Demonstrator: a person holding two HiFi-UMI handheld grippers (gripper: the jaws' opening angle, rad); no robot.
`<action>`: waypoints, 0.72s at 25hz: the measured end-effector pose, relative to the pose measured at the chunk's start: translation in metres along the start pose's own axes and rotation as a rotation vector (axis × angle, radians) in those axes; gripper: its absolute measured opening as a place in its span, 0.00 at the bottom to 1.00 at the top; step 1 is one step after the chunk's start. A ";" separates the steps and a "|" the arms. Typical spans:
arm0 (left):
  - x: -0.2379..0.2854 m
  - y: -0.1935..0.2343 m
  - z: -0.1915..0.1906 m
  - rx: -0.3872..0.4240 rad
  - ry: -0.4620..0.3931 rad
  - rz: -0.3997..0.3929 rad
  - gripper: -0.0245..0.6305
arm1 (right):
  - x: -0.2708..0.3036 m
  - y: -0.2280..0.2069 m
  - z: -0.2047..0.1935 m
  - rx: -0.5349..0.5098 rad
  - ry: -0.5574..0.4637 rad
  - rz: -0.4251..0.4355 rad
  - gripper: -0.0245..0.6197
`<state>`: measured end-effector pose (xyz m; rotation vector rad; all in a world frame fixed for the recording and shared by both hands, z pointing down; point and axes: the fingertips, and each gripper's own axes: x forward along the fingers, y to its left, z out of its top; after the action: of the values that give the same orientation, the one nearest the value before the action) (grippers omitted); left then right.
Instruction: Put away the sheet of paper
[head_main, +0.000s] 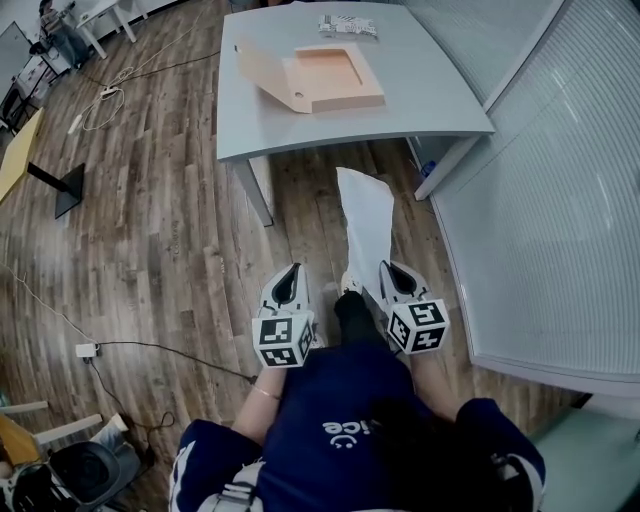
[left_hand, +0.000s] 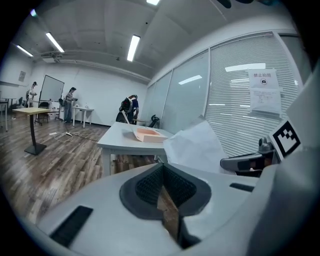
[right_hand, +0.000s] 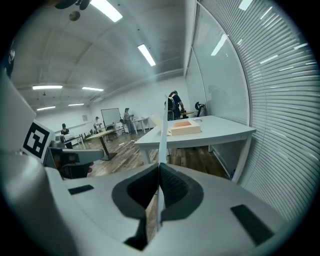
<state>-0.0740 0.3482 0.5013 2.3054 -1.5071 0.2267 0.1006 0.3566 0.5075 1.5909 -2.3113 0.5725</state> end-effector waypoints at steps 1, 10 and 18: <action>0.009 0.001 0.002 0.000 0.003 0.007 0.04 | 0.009 -0.006 0.003 0.001 0.006 0.009 0.05; 0.110 0.006 0.044 0.005 0.015 0.038 0.04 | 0.095 -0.055 0.052 -0.063 0.044 0.108 0.05; 0.179 0.011 0.069 -0.038 0.026 0.096 0.04 | 0.144 -0.092 0.095 -0.103 0.042 0.191 0.05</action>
<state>-0.0152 0.1659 0.5005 2.1951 -1.5980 0.2506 0.1352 0.1643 0.5019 1.3094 -2.4358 0.5136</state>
